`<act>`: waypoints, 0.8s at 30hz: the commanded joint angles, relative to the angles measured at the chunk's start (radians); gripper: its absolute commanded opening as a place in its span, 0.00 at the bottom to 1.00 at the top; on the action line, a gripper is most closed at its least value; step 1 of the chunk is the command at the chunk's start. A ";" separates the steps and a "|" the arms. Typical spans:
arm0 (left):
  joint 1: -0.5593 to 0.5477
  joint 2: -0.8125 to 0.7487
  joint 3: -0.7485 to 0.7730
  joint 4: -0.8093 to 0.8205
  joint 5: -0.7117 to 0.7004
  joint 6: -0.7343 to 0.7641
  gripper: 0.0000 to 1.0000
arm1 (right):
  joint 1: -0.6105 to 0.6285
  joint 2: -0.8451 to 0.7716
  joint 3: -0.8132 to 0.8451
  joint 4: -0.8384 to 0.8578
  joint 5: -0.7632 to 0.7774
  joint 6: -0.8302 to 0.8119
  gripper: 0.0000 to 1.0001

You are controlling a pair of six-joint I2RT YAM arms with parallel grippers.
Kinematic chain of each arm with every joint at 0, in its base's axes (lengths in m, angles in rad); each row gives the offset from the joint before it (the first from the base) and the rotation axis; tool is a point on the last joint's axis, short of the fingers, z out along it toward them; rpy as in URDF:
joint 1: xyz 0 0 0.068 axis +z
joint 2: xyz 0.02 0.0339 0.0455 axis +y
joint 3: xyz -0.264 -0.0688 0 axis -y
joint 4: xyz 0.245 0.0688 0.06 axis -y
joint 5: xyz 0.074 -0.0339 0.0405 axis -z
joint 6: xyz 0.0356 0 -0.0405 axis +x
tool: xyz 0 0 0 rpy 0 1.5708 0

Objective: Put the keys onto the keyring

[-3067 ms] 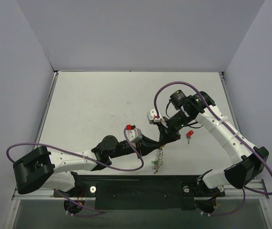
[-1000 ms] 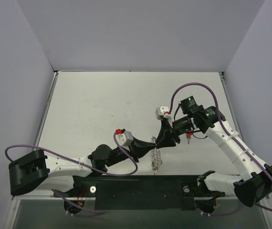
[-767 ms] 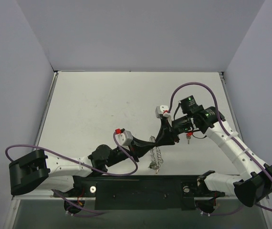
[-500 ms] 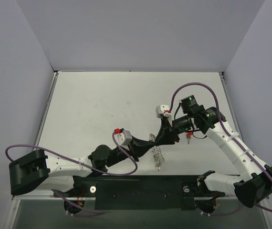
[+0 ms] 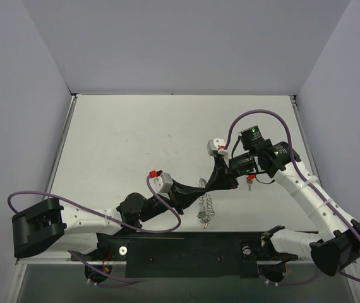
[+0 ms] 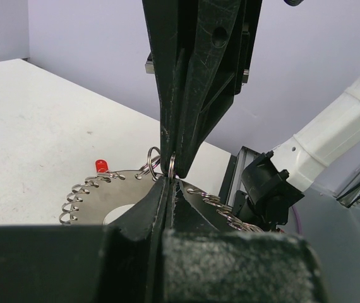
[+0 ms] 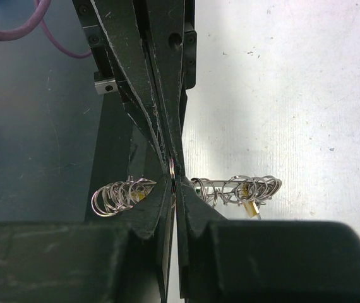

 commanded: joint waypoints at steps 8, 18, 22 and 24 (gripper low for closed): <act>0.001 -0.047 -0.004 0.083 -0.009 -0.003 0.18 | -0.005 -0.020 -0.009 0.023 0.020 0.094 0.00; 0.032 -0.360 0.003 -0.470 -0.047 0.121 0.61 | -0.001 0.007 0.077 -0.162 0.213 -0.029 0.00; 0.044 -0.348 0.092 -0.648 -0.021 0.183 0.62 | 0.016 0.070 0.169 -0.335 0.290 -0.195 0.00; 0.046 -0.313 0.138 -0.692 -0.007 0.218 0.61 | 0.024 0.096 0.212 -0.403 0.325 -0.251 0.00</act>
